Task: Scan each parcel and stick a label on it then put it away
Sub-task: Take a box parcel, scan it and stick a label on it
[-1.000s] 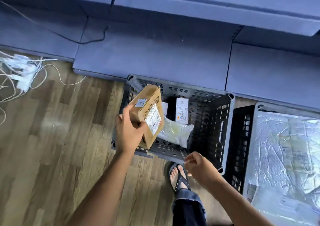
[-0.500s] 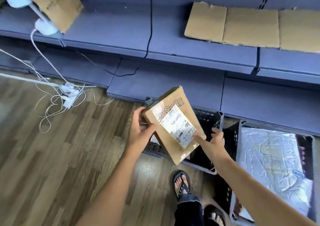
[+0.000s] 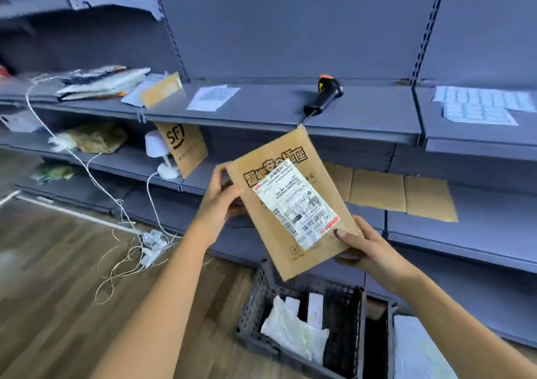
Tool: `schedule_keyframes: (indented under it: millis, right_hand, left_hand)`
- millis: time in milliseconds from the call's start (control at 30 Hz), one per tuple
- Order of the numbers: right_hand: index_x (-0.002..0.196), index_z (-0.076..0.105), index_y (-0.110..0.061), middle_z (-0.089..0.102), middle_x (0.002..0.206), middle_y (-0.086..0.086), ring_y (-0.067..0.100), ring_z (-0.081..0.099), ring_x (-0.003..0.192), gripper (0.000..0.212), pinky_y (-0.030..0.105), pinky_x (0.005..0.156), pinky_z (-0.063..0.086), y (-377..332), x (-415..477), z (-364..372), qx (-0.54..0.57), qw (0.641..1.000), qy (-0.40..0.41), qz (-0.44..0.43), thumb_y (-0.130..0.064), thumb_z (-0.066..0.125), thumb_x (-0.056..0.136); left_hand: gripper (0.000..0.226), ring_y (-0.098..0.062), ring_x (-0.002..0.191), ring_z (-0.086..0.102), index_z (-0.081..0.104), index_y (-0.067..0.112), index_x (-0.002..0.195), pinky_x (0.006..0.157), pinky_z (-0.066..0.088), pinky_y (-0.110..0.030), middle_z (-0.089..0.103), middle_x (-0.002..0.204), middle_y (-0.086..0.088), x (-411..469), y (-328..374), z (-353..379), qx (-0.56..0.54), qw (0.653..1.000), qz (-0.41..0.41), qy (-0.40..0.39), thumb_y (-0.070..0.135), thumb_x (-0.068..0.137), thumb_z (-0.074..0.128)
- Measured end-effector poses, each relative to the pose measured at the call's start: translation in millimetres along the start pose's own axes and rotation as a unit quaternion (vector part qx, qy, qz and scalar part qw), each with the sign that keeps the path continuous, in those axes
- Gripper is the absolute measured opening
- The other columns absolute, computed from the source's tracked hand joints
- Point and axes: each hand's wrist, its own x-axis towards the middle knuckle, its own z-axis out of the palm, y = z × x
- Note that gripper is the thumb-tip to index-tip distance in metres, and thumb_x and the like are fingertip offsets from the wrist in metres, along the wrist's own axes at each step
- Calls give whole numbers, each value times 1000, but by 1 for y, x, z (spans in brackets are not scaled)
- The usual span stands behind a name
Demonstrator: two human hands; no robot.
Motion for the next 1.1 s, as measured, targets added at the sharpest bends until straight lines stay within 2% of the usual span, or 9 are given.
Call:
schedule_keyframes:
  millis: [133, 267, 533, 667, 733, 800, 833, 933, 1100]
  right_hand:
    - [114, 61, -27, 66, 113, 7, 23, 63, 101, 63, 47, 91, 50, -45, 16, 34, 47, 994, 45, -89, -42, 84, 58]
    - [113, 59, -24, 66, 111, 7, 18, 65, 97, 37, 41, 84, 54, -71, 49, 87, 56, 989, 51, -130, -24, 66, 76]
    - [115, 57, -23, 66, 113, 8, 23, 66, 97, 41, 46, 88, 53, -81, 113, 160, 83, 980, 92, -156, -27, 68, 76]
    - [123, 52, -13, 64, 119, 11, 30, 62, 107, 41, 41, 77, 51, -89, 142, 166, 187, 946, 200, -174, -29, 64, 87]
    - [126, 48, -14, 64, 119, 8, 28, 61, 105, 43, 45, 79, 50, -96, 154, 170, 225, 928, 235, -180, -35, 59, 91]
    - [125, 49, -21, 66, 116, 1, 22, 62, 105, 38, 49, 90, 49, -99, 163, 175, 233, 926, 220, -198, -40, 54, 91]
    - [124, 50, -25, 67, 116, -2, 19, 62, 107, 38, 49, 93, 48, -99, 167, 177, 224, 930, 203, -210, -41, 54, 89]
    - [125, 51, -29, 65, 120, -6, 15, 60, 112, 45, 43, 89, 50, -94, 180, 183, 202, 935, 180, -231, -37, 57, 81]
    - [126, 53, -25, 65, 119, -2, 18, 60, 112, 37, 42, 87, 51, -121, 216, 170, 189, 930, 188, -253, -28, 57, 89]
  left_hand:
    - [49, -15, 70, 65, 45, 28, 107, 55, 54, -34, 61, 98, 1, 12, 46, -33, -32, 999, 42, -7, 24, 62, 65]
    - [57, -15, 72, 66, 45, 27, 108, 55, 55, -33, 61, 100, -1, 24, 68, -87, -54, 997, 51, 8, 32, 55, 67]
    - [54, -14, 72, 61, 45, 26, 107, 55, 53, -25, 60, 100, -4, 72, 89, -170, -53, 997, 45, -23, 29, 58, 68]
    - [59, -15, 79, 67, 44, 26, 107, 64, 55, -30, 62, 102, -4, 104, 80, -167, -72, 995, 42, -56, 28, 54, 69]
    - [53, -14, 79, 68, 43, 27, 107, 65, 55, -30, 63, 103, -3, 118, 72, -159, -89, 994, 36, -58, 20, 62, 71]
    - [43, -16, 80, 69, 43, 27, 109, 64, 56, -31, 66, 101, -3, 130, 62, -149, -136, 989, 30, -50, 12, 75, 65]
    - [46, -20, 82, 69, 43, 26, 111, 65, 57, -33, 67, 101, -3, 137, 56, -145, -164, 985, 31, -42, 13, 73, 65]
    - [57, -27, 88, 66, 41, 24, 115, 68, 58, -39, 63, 107, -6, 151, 44, -134, -235, 972, 19, 1, 17, 64, 65]
    - [62, -28, 96, 67, 40, 25, 112, 88, 53, -44, 62, 116, -7, 187, 43, -130, -233, 972, 11, -6, 18, 61, 74]
